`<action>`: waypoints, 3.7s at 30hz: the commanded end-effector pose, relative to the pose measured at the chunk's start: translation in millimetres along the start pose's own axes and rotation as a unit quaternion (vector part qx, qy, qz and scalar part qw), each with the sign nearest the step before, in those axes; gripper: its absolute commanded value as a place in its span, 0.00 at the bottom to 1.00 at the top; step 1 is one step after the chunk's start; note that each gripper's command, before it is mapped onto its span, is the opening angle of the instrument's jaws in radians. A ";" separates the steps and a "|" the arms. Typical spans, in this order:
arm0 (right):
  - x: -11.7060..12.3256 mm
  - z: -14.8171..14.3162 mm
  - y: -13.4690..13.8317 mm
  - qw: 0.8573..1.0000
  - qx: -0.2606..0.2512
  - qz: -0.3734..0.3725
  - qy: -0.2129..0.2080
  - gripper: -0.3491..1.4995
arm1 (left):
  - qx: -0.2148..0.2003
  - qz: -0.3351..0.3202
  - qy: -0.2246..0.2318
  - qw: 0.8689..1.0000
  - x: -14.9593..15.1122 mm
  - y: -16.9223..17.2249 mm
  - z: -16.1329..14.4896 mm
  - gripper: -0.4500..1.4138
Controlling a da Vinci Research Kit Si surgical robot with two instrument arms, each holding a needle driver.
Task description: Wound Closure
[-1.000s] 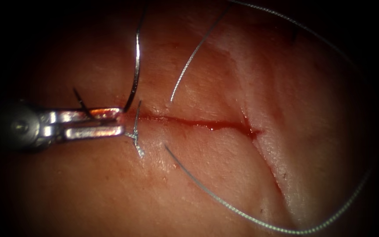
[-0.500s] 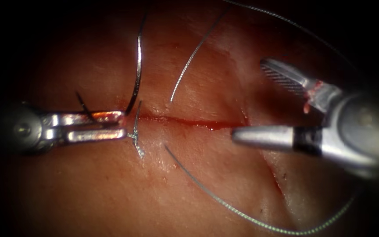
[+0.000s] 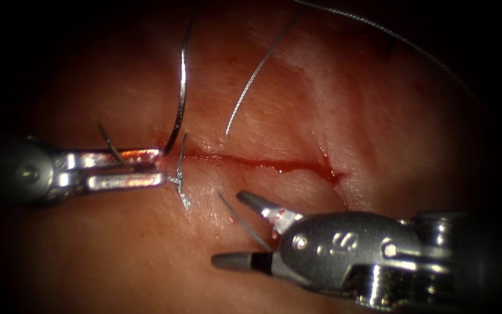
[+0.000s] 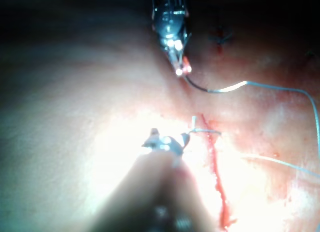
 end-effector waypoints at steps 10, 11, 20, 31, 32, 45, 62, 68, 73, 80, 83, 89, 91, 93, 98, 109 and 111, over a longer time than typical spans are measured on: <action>-2.7 5.6 1.9 0.999 -0.013 -0.002 -0.032 0.41 | 0.000 0.000 0.001 1.000 -0.4 0.3 0.6 0.00; -2.8 4.7 2.2 0.999 -0.006 -0.002 -0.032 0.00 | 0.000 0.000 0.001 1.000 -0.4 0.3 0.6 0.00; -4.7 1.1 1.4 0.998 0.012 -0.018 -0.054 0.00 | 0.000 0.000 0.001 1.000 -0.3 0.4 0.6 0.00; -10.0 -4.7 -2.3 0.992 0.061 -0.050 -0.096 0.00 | -0.002 0.000 0.002 1.000 -0.3 0.4 0.8 0.00; -10.4 -5.0 -2.5 0.991 0.067 -0.050 -0.101 0.00 | -0.002 0.000 0.002 1.000 -0.3 0.4 0.8 0.00; -7.9 -8.6 -1.2 0.996 -0.017 0.019 -0.089 0.93 | -0.003 0.000 0.003 1.000 -0.3 0.5 1.0 0.00; 2.5 2.2 0.7 0.999 -0.032 0.017 -0.033 0.87 | -0.004 0.000 0.003 1.000 -0.3 0.6 0.9 0.00; -0.3 5.8 1.8 0.998 -0.044 0.007 -0.046 0.83 | -0.006 0.001 0.004 1.000 -0.2 0.7 0.9 0.00; -1.9 6.9 2.6 0.996 -0.044 -0.007 -0.079 0.55 | -0.007 0.001 0.005 1.000 -0.2 0.7 0.9 0.00; -3.5 3.8 1.6 0.991 -0.020 -0.076 -0.104 0.00 | -0.007 0.001 0.005 1.000 -0.3 0.8 0.9 0.00; -4.2 2.5 0.7 0.991 -0.009 -0.083 -0.105 0.00 | -0.007 0.002 0.005 1.000 -0.4 0.8 1.0 0.00; -5.6 -0.4 -1.5 0.989 0.026 -0.099 -0.106 0.00 | -0.008 0.002 0.005 1.000 -0.4 0.8 1.0 0.00; -6.4 -2.1 -2.1 0.988 0.037 -0.106 -0.106 0.00 | -0.008 0.002 0.005 1.000 -0.4 0.8 1.0 0.00; -7.2 -3.0 -2.4 0.988 0.042 -0.106 -0.109 0.00 | -0.008 0.002 0.005 1.000 -0.4 0.8 1.0 0.00; -10.7 -6.5 -3.2 0.986 0.054 -0.099 -0.120 0.00 | -0.008 0.002 0.005 1.000 -0.4 0.8 1.1 0.00; -8.7 -9.9 -1.6 0.998 -0.023 -0.016 -0.059 0.86 | -0.007 0.002 0.005 1.000 -0.4 0.8 1.3 0.00; -4.0 -9.3 0.2 0.998 -0.054 0.027 0.006 0.90 | -0.007 0.002 0.005 1.000 -0.4 0.8 1.4 0.00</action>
